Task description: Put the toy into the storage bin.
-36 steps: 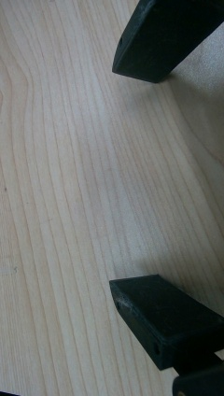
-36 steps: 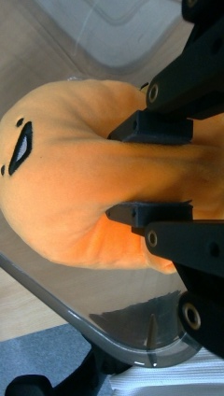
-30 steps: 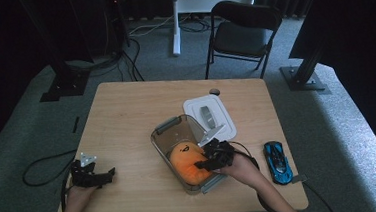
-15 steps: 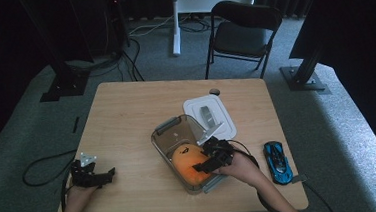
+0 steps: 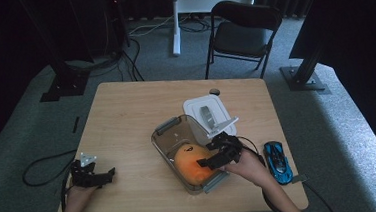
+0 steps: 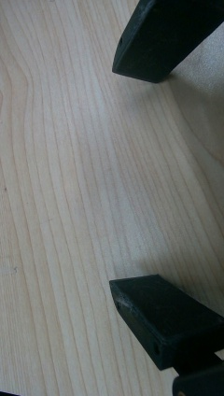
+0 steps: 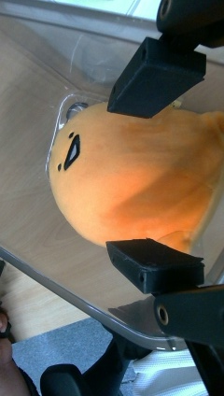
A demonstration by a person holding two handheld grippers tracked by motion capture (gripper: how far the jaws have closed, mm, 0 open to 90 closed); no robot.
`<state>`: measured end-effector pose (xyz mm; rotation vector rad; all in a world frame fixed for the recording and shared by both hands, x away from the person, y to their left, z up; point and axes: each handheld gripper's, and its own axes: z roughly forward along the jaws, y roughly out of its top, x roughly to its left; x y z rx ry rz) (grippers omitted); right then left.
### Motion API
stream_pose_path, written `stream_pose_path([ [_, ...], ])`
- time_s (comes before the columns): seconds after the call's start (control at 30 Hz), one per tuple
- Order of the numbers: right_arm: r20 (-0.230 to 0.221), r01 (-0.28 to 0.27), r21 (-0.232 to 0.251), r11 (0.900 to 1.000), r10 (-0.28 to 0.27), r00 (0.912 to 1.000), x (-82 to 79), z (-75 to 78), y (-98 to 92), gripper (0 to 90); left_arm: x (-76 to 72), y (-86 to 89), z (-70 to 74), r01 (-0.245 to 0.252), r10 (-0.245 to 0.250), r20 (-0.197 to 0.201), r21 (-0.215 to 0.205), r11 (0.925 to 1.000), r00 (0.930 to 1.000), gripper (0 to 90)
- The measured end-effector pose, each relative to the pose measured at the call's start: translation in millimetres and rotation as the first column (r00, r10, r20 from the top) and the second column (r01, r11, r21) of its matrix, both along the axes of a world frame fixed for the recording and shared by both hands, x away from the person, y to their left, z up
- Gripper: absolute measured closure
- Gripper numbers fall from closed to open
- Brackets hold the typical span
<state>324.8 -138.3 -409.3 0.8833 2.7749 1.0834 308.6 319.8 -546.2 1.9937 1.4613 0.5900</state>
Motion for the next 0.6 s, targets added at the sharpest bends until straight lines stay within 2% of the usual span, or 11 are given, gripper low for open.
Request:
stream_pose_path([
  [0.2,0.0,0.009,0.016,1.0,-0.009,1.0,-0.8,3.5,-9.2,27.6,0.0,0.0,0.0,0.0,0.0,0.0,0.0,1.0,1.0,1.3],
  [0.43,0.014,0.055,0.033,0.998,-0.055,0.9984,0.2,7.4,-22.1,20.6,0.0,-0.2,-0.1,-0.002,0.002,0.001,-0.002,1.0,1.0,1.3],
  [0.6,0.02,0.09,0.055,0.994,-0.091,0.9957,1.8,11.6,-32.3,19.7,0.0,-0.1,-0.1,-0.001,0.001,0.001,0.0,1.0,1.0,1.3],
])
